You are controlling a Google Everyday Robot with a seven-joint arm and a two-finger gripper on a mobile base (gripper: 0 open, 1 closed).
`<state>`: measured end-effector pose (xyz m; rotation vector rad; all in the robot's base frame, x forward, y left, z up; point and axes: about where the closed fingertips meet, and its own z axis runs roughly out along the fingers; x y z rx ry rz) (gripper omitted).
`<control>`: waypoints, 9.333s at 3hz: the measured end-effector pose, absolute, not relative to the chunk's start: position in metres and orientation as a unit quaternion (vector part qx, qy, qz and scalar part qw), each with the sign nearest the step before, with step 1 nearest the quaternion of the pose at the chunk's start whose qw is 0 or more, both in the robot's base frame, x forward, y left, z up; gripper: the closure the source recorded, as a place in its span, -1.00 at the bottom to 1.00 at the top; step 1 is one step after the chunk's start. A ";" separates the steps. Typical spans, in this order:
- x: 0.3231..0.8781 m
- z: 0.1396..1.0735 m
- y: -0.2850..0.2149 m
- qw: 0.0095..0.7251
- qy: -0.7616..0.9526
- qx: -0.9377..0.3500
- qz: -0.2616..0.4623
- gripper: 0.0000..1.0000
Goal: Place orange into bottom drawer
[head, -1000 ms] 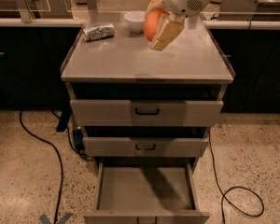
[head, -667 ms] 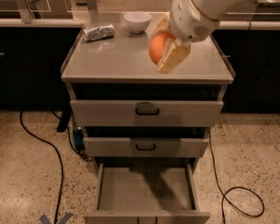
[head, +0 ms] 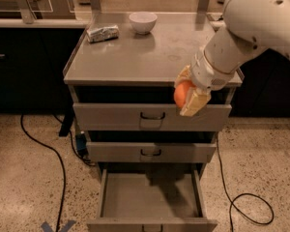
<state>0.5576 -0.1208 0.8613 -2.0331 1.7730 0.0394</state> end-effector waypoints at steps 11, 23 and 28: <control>0.441 0.605 -0.038 0.212 0.716 -0.626 0.227 1.00; 0.548 0.294 -0.017 0.254 0.855 -0.375 0.252 1.00; 0.548 0.147 -0.012 0.190 0.894 -0.317 0.254 1.00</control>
Offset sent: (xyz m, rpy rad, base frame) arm 0.0036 -0.0134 -0.0356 -0.0183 0.0278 -0.0360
